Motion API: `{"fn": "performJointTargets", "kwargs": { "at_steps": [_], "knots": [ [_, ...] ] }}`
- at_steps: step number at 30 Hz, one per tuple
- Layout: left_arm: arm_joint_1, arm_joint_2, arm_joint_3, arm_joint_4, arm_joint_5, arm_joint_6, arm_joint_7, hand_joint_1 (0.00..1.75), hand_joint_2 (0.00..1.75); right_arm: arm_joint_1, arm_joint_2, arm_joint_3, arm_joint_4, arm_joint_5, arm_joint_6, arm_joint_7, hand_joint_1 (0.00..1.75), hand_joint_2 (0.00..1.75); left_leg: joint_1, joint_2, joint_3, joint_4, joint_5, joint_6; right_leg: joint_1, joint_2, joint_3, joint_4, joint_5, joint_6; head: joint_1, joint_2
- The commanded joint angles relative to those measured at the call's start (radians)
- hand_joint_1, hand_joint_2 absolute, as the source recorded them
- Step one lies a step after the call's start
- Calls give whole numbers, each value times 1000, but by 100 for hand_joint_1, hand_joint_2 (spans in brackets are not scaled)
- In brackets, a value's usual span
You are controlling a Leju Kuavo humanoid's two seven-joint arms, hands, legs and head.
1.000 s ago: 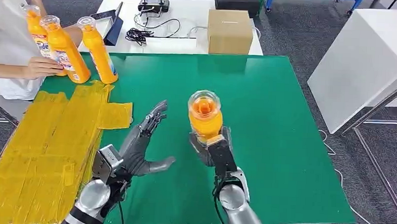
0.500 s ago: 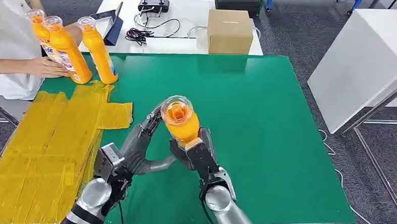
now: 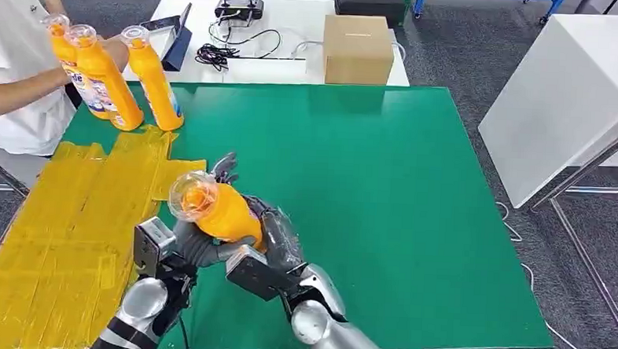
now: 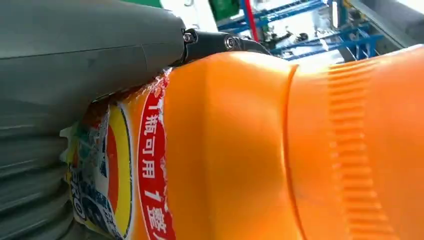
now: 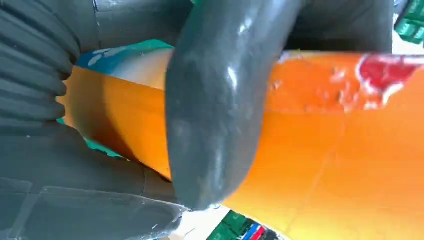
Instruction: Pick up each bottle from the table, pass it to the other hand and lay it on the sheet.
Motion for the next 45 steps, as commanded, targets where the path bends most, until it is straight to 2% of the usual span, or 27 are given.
{"fn": "performJointTargets", "kwargs": {
  "at_steps": [1, 3, 4, 5, 11, 20, 23, 26, 34, 35, 36, 37, 42, 43, 45],
  "knots": [
    [-68, -28, 52, 95, 45, 22, 17, 0, 175, -29, -20, 145, 120, 12, -5, -19, 175, 175, 1, -1, 2, -1, -1, -1, 1, -2, 3, -2, -1, 0, 0, 0],
    [-61, -43, 76, 86, 84, 31, 7, 0, 175, -33, -20, 146, 122, 11, -4, -17, 175, 175, 1, -2, 2, -1, 0, -1, 1, -2, 3, -2, -1, 0, 0, 0],
    [-60, -44, 77, 81, 97, 29, 4, 17, 175, -34, -19, 147, 124, 10, -4, -15, 175, 175, 1, -2, 4, -1, -1, -1, 1, -3, 5, -2, -1, 0, 0, 0],
    [-49, -64, 106, 60, 147, 51, -19, 175, 175, -38, -17, 150, 129, 8, -6, -13, 175, 175, 1, -2, 4, -1, -1, -1, 1, -3, 6, -3, -2, 0, 0, 0],
    [-40, -76, 126, 10, 205, 98, -38, 175, 175, -50, -12, 151, 139, 0, -16, -10, 175, 175, 1, 0, 0, 0, 0, -1, 1, -2, 0, -1, 0, 0, 0, 0],
    [-23, -96, 154, -25, 269, 148, -55, 175, 175, -50, -14, 148, 145, -7, -32, -3, 175, 175, 1, -1, 2, 0, -1, -1, 1, -2, 2, -1, -1, 0, 0, 0],
    [-2, -119, 176, -64, 306, 193, -65, 175, 175, -35, -21, 137, 133, -7, -56, -3, 175, 175, 1, -2, 3, -1, -1, -1, 1, -3, 4, -2, -1, 0, 0, 0],
    [18, -147, 189, -113, 329, 276, -88, 175, 175, 19, -46, 77, 53, -20, -138, -33, 175, 175, 1, -2, 1, -1, 0, -1, 1, -3, 2, -2, -1, 0, 0, 0],
    [24, -144, 188, -130, 335, 303, -94, 175, 175, 35, -58, 48, 5, -24, -151, -32, 175, 175, 1, -2, 2, -1, 0, -1, 1, -4, 2, -3, -1, 0, 0, 0],
    [28, -147, 196, -137, 330, 328, -117, 175, 175, 49, -58, 22, -19, -21, -182, -43, 175, 175, 1, -2, 1, -1, 0, -1, 1, -4, 1, -2, -1, 0, 0, 0],
    [32, -148, 204, -155, 322, 358, -139, 175, 175, 69, -69, -8, -74, -19, -211, -54, 79, 175, 1, -3, 2, -1, 0, -1, 1, -4, 2, -3, -1, 0, 0, 0],
    [37, -142, 209, -172, 314, 379, -149, 175, 175, 87, -83, -31, -129, -13, -224, -56, 0, 175, 1, -2, 0, -1, 0, -1, 1, -4, 1, -2, -1, 0, 0, 0],
    [29, -87, 219, -208, 68, 570, -252, 175, 175, 201, -156, -169, -436, 38, -229, -46, 0, 175, 0, -3, 0, 1, -2, -1, 0, -3, 1, 0, -2, 1, 0, 0],
    [13, -44, 196, -174, -101, 636, -222, 175, 175, 217, -171, -192, -477, 44, -223, -49, 0, 175, 1, -4, -2, 1, -1, 0, 1, -3, -1, 0, -2, 1, 0, 0],
    [-16, -31, 254, -112, -479, 653, -169, 175, 175, 258, -190, -254, -575, 37, -225, -83, 0, 175, 0, -5, 0, -1, -1, 0, 0, -5, 2, -2, -2, 1, 0, 0]
  ]
}}
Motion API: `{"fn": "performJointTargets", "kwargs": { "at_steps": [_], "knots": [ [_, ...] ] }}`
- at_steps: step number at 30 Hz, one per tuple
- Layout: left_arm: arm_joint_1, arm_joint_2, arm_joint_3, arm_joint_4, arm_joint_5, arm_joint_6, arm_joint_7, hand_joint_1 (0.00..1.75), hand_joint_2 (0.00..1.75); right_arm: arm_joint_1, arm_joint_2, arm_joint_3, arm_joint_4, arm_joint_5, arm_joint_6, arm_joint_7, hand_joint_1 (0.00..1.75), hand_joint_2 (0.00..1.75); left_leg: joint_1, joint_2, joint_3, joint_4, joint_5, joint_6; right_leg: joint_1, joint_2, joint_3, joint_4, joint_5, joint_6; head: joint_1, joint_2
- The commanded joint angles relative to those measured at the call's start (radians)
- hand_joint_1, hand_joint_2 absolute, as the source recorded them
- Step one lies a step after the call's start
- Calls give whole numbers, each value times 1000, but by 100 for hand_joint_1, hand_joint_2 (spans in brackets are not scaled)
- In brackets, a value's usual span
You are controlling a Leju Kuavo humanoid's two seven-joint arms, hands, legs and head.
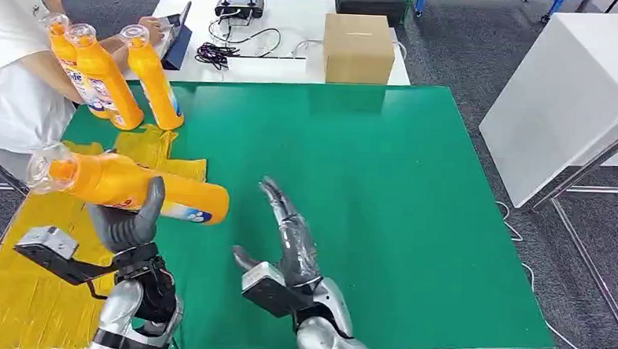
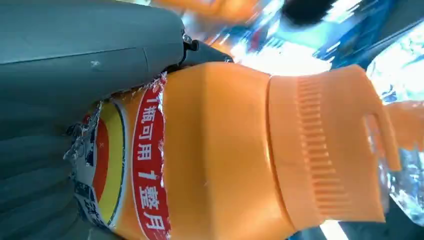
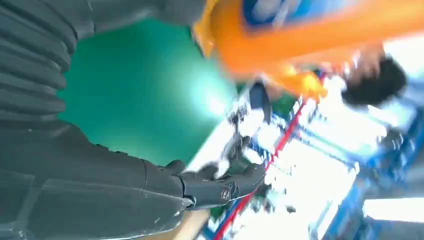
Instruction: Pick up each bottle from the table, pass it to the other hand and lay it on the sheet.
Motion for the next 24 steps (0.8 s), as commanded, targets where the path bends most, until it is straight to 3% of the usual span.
{"fn": "performJointTargets", "kwargs": {
  "at_steps": [1, 3, 4, 5, 8, 10, 13, 15, 17, 19, 24],
  "knots": [
    [-104, 103, 109, 99, -809, 176, 63, 175, 175, 156, -143, -232, -433, 22, 7, -37, 0, 175, -1, -3, 2, -1, 0, 0, -1, -4, 3, -1, -1, 0, 0, 0],
    [-137, 133, 174, 145, -1280, 176, 174, 175, 175, 187, -150, -276, -486, 24, 8, -52, 0, 175, 0, -5, 4, -1, 0, -1, 0, -5, 5, -1, -2, 1, 0, 0],
    [-159, 176, 150, 178, -1358, 176, 234, 175, 175, 195, -153, -289, -500, 24, 12, -56, 0, 175, 0, -4, 2, -1, 0, -1, -1, -4, 3, -1, -1, 0, 0, 0],
    [-204, 274, 76, 253, -1508, 156, 375, 175, 175, 207, -150, -309, -517, 31, 7, -64, 0, 175, 0, -4, 3, -1, 0, -1, -1, -4, 4, -1, -1, 1, 1, 0],
    [-310, 429, -46, 344, -1608, 39, 487, 175, 175, 230, -153, -350, -556, 38, 6, -71, 0, 175, -1, -3, 2, -2, 1, -1, -1, -4, 2, -1, 0, 0, 0, 0],
    [-375, 505, -102, 397, -1610, -95, 487, 175, 175, 241, -160, -375, -574, 30, 16, -72, 0, 175, 1, -2, 3, -1, 1, -3, 0, -3, 2, 0, 0, -2, 0, 0],
    [-393, 516, -103, 413, -1590, -103, 478, 175, 175, 244, -161, -386, -578, 25, 26, -74, 0, 175, 1, -1, 2, 0, 2, -4, 1, -3, 0, 0, 2, -3, 0, 0],
    [-443, 575, -180, 441, -1602, -235, 482, 175, 175, 244, -156, -402, -579, 32, 18, -83, 0, 175, 2, 0, 2, 0, 2, -4, 2, -2, 1, 2, 1, -3, 0, 0],
    [-543, 624, -230, 538, -1452, -458, 407, 175, 175, 250, -156, -427, -590, -13, 44, -92, 0, 175, 2, 0, 2, 0, 2, -4, 2, -2, 0, 2, 1, -3, 0, 0],
    [-613, 653, -271, 607, -1396, -494, 370, 175, 175, 255, -150, -448, -594, -25, 54, -110, 0, 175, 4, -2, 0, 2, 3, -4, 3, -5, -1, 3, 1, -3, 0, 0],
    [-838, 705, -419, 850, -1234, -776, 348, 175, 175, 228, -134, -454, -551, -29, 52, -120, 0, 175, 4, 0, -1, 2, 3, -5, 3, -2, -3, 4, 1, -3, 0, 0]
  ]
}}
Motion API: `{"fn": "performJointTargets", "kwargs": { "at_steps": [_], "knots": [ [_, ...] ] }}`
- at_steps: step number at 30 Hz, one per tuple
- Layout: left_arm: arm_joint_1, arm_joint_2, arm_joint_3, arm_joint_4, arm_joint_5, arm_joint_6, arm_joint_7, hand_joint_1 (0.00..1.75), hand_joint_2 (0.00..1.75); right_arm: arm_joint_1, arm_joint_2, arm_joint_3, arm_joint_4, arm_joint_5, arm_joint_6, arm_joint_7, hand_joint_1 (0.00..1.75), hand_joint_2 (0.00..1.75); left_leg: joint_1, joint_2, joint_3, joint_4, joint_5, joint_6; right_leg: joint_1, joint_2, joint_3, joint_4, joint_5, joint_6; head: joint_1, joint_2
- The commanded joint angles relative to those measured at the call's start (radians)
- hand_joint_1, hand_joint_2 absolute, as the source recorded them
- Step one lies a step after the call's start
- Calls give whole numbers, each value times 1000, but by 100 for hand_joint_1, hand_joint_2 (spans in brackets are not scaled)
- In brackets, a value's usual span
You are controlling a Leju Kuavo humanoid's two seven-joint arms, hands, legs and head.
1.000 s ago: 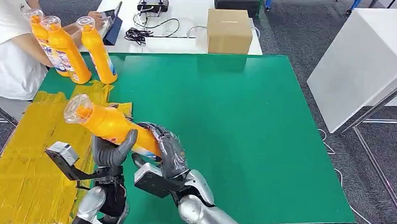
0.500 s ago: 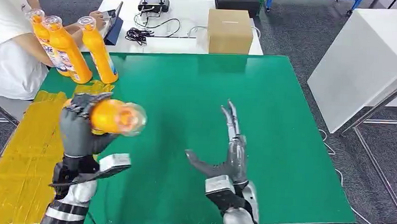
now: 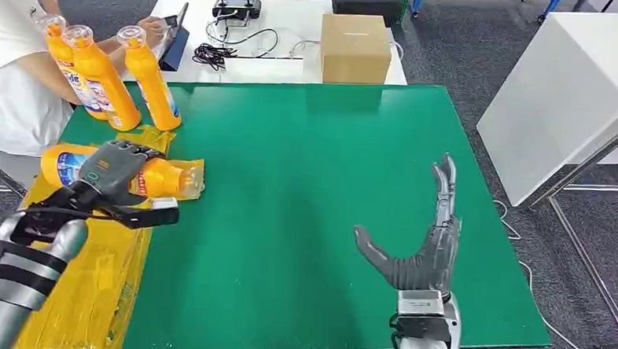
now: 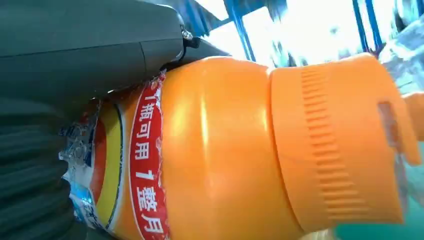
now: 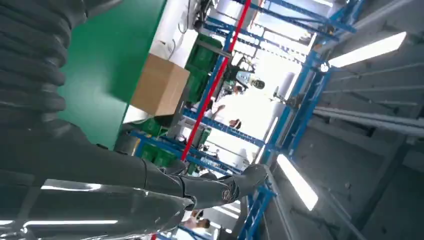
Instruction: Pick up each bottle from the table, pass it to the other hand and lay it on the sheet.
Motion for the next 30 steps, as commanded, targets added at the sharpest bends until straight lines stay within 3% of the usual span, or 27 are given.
{"fn": "performJointTargets", "kwargs": {
  "at_steps": [1, 7, 9, 11, 15, 22, 30],
  "knots": [
    [-428, 138, -310, 467, 176, -299, -42, 175, 175, -41, 11, -56, 48, -16, 7, -14, 0, 175, 2, -4, 0, 2, 0, -1, 2, -5, 2, 1, -2, 0, 1, 0],
    [-450, 137, -350, 533, 291, -335, -58, 175, 175, -56, 8, -41, 79, -25, 4, -12, 0, 175, 1, 0, 2, 0, 0, -1, 1, -1, 4, 0, -1, 0, 1, 0],
    [-423, 186, -350, 521, 435, -413, -113, 175, 175, -77, -4, -25, 115, -42, 2, -18, 0, 175, 1, 0, 4, -1, -1, -1, 1, -1, 6, -1, -1, 1, 1, 0],
    [-395, 228, -360, 491, 507, -411, -127, 175, 175, -89, -8, -18, 133, -48, -7, -24, 0, 175, 1, 6, 5, -2, -1, -1, 0, 6, 5, -1, 0, 0, 1, 0],
    [-320, 280, -362, 438, 622, -396, -111, 175, 175, -105, -22, -1, 158, -53, 0, -13, 0, 175, 1, 5, 2, -2, -1, -1, 0, 6, 2, 0, 0, 0, 1, 0],
    [-170, 258, -318, 441, 695, -326, -130, 175, 175, -140, -25, 30, 201, -45, 19, 4, 0, 175, -1, 3, 4, -3, 0, -1, -1, 4, 4, -1, 0, 1, 1, 0],
    [-115, 210, -300, 437, 699, -267, -119, 175, 175, -147, -22, 43, 206, -43, 31, 14, 0, 175, 0, -1, 1, -2, 1, -1, -1, 0, 2, 0, 0, 0, 1, 0]
  ]
}}
